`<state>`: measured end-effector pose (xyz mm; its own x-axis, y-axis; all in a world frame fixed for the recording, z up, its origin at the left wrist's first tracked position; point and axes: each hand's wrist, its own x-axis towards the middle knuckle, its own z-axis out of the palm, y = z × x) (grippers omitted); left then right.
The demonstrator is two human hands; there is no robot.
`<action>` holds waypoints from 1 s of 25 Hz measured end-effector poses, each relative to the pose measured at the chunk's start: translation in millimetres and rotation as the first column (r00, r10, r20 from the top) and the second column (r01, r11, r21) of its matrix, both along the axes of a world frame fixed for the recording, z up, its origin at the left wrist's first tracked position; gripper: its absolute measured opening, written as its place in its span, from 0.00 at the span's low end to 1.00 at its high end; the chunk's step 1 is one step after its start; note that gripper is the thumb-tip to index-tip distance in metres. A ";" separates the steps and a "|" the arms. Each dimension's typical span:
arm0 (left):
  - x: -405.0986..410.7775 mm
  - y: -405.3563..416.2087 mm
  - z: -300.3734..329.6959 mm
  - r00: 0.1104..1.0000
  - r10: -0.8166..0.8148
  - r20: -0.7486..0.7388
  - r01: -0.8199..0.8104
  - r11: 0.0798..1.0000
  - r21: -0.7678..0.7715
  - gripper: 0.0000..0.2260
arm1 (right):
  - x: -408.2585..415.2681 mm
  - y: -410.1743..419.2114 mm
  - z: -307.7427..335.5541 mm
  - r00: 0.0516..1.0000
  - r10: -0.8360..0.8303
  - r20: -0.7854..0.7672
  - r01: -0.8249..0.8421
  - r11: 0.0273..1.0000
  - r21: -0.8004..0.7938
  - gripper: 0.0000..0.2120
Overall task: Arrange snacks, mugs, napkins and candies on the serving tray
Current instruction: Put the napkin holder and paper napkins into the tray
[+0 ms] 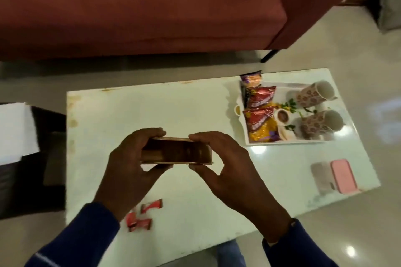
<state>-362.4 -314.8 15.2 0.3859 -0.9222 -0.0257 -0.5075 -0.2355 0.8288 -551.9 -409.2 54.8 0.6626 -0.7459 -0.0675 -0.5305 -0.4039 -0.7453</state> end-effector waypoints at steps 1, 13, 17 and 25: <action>-22.5 -15.0 -0.5 1.000 -0.011 -0.008 0.011 1.000 -0.010 0.33 | -21.5 -6.2 -0.7 0.999 -0.053 0.002 0.053 0.998 -0.016 0.23; -287.4 -195.3 -34.1 0.919 -0.380 -0.109 0.393 0.907 0.151 0.46 | -207.7 -112.7 -51.8 0.450 -0.891 0.070 0.886 0.454 0.089 0.24; -325.3 -242.1 -61.3 0.924 -0.299 -0.238 0.348 0.916 0.200 0.38 | -215.7 -163.1 -86.6 0.415 -0.909 0.036 0.904 0.417 0.096 0.23; -335.0 -300.4 -96.0 0.979 -0.164 -0.121 0.193 0.937 0.292 0.28 | -219.3 -228.9 -144.8 0.550 -0.834 -0.043 0.835 0.550 -0.002 0.25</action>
